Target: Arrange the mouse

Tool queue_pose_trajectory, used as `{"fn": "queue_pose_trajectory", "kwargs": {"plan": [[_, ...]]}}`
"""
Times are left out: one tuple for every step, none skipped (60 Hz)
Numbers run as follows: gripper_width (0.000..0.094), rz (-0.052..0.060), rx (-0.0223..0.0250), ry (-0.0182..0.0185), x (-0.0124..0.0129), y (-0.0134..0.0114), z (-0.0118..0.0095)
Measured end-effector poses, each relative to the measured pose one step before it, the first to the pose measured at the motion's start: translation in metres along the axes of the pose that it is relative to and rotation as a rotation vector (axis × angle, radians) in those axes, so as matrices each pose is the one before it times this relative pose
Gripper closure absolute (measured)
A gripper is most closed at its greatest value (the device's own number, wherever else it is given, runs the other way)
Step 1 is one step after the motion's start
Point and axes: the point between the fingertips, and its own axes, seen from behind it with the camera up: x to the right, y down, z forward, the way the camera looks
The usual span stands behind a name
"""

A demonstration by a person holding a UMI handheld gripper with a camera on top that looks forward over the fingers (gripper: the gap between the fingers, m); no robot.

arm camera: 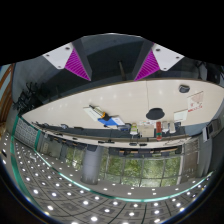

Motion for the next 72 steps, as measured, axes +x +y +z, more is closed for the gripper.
{"fn": "queue_pose_trajectory", "kwargs": {"plan": [[0.0084,-0.0046,-0.00725,-0.0059,-0.00608,0.00699,0.00678],[0.0082,-0.0048,-0.00747,-0.00676,-0.00652,0.00652,0.00699],[0.0086,-0.0046,-0.00615,-0.00706,-0.0068,0.00688,0.0072],[0.0087,-0.0052,-0.00774,-0.00847,-0.00195,0.0024,-0.00733],[0.0085,-0.005,-0.00096,-0.01117,-0.00825,0.00595,0.00732],[0.0086,-0.0071,-0.00106,-0.01443,-0.00504,0.00366,0.00328],[0.0085,-0.0069,0.00071,-0.01308,-0.01287,0.01075,0.01388],[0.0087,-0.0081,-0.00456,-0.01278,-0.0095,0.00668,0.00668],[0.009,-0.0079,-0.00656,-0.01229,-0.00992,0.00642,0.00667],[0.0094,-0.0075,-0.00599,-0.01395,-0.01089,0.0064,0.00665],[0.0095,-0.0064,-0.00358,-0.01582,-0.01117,0.00533,0.00661],[0.0095,-0.0051,-0.0047,-0.01723,-0.00831,0.00094,-0.00093],[0.0097,-0.0022,-0.00296,-0.01661,-0.01215,0.00434,0.00694],[0.0094,-0.001,-0.00441,-0.01602,-0.01204,0.00454,0.00673],[0.0096,-0.0006,-0.00508,-0.01508,-0.01467,0.00642,0.00919],[0.0096,0.0,-0.00698,-0.0167,-0.01255,0.00401,0.00738],[0.0096,0.0003,-0.0066,-0.01745,-0.01281,0.00312,0.00648],[0.0095,0.0007,-0.00504,-0.01763,-0.01332,0.00246,0.00725],[0.0095,0.0004,-0.00262,-0.01654,-0.01326,0.0017,0.00775],[0.0095,0.0002,-0.00067,-0.01461,-0.01314,0.00064,0.00811],[0.0095,0.0,-0.00103,-0.01375,-0.01257,0.00004,0.00796],[0.0095,-0.0003,-0.0024,-0.01333,-0.01289,0.00045,0.0093],[0.0094,-0.0004,-0.00453,-0.01426,-0.01246,0.00084,0.00636],[0.0092,-0.0014,-0.00213,-0.01239,-0.01549,-0.00063,0.01063],[0.0093,-0.0021,0.00058,-0.0139,-0.01243,-0.00157,0.00885],[0.0092,-0.0022,0.00469,-0.01219,-0.01229,-0.00252,0.00914],[0.0092,-0.0021,0.0066,-0.01149,-0.00898,-0.00282,0.00743],[0.0099,-0.0036,0.00543,-0.00966,-0.01123,-0.00266,0.00965],[0.0099,-0.0046,0.00206,-0.00982,-0.01082,-0.002,0.00984],[0.0098,-0.0053,-0.00001,-0.00828,-0.01054,-0.0017,0.00972],[0.0098,-0.0049,-0.00015,-0.00802,-0.00945,-0.00386,0.00961],[0.0098,-0.0053,0.0021,-0.0057,-0.00928,-0.00237,0.00886],[0.0099,-0.0049,0.00148,-0.00254,-0.01029,-0.0017,0.00984],[0.0099,-0.0055,0.00221,-0.00441,-0.00832,-0.00293,0.00901],[0.0098,-0.005,0.00235,-0.00659,-0.00645,-0.00376,0.00829],[0.0099,-0.0047,-0.00034,-0.00272,-0.00939,-0.00161,0.00922],[0.01,-0.0043,-0.00133,-0.00399,-0.00717,-0.00212,0.00856],[0.0099,-0.0035,-0.00187,-0.00322,-0.0068,-0.00238,0.00823],[0.0098,-0.0033,-0.00025,-0.00422,-0.00438,-0.00322,0.0072],[0.0097,-0.0033,0.00005,-0.0006,-0.00522,-0.00254,0.00776],[0.0098,-0.0046,-0.001,-0.00156,-0.00276,-0.00163,0.00843],[0.01,-0.0047,-0.00368,0.00329,-0.00626,-0.00188,0.00618],[0.0099,-0.0058,-0.0036,0.00149,-0.00397,-0.00139,0.00659],[0.0098,-0.0061,-0.00376,0.00268,-0.00349,-0.0011,0.00679],[0.0097,-0.0064,-0.00458,0.00345,-0.00296,-0.00103,0.00651],[0.0099,-0.007,-0.00542,0.00319,-0.00236,-0.00051,0.006],[0.0098,-0.0073,-0.00625,0.00369,-0.002,-0.00017,0.00587],[0.0098,-0.0068,-0.00418,0.002,0.0002,-0.00137,0.00712],[0.0099,-0.0053,-0.00375,0.00656,-0.00196,0.00028,0.00298],[0.0099,-0.0052,-0.00393,0.00627,-0.00124,-0.00075,0.00391],[0.01,-0.0052,-0.00389,0.00464,-0.00083,-0.00048,0.00362],[0.01,-0.005,-0.00413,0.0023,-0.0009,-0.00038,0.00367],[0.0099,-0.0037,-0.00365,0.00108,-0.00094,-0.0005,0.00326],[0.0099,-0.0026,-0.00269,0.00085,-0.00082,-0.00076,0.00298],[0.0098,-0.0013,-0.00127,0.00183,-0.00014,-0.00101,0.00283],[0.0099,-0.0013,-0.00103,0.003,0.00072,-0.0019,0.00442],[0.0099,-0.0013,-0.00034,0.00318,0.00061,-0.00174,0.00259],[0.0093,-0.0022,0.00107,-0.00265,-0.00105,-0.00241,0.00175],[0.0094,-0.0013,0.00114,-0.00019,0.00007,-0.00194,0.00211],[0.0095,-0.0013,-0.00063,-0.00082,-0.00014,-0.00168,0.00214],[0.0095,-0.0006,-0.00057,-0.00034,-0.00011,-0.00178,0.00251],[0.0095,0.0002,-0.00022,0.00101,0.00051,-0.00214,0.00225],[0.0094,-0.0003,0.00041,0.00225,0.00112,-0.00209,0.00208],[0.0093,-0.0006,0.00098,0.0034,0.00123,-0.00256,0.00232],[0.0094,-0.0012,0.00058,0.00318,0.00116,-0.0025,0.00212],[0.0093,-0.0014,0.00012,0.00294,0.00104,-0.0022,0.00235],[0.0093,-0.0016,-0.00203,0.00414,0.00089,-0.00242,0.00344],[0.0092,-0.0014,-0.0007,0.00186,0.002,-0.00188,0.00276],[0.0094,-0.0008,-0.00071,0.00147,0.0015,-0.00267,0.00255],[0.0094,0.0008,0.00036,0.00186,0.0013,-0.0024,0.00285],[0.0094,0.0015,0.00019,0.00164,0.00123,-0.00229,0.00263],[0.0095,0.0018,0.00026,0.00166,0.00111,-0.00218,0.00292]]}}
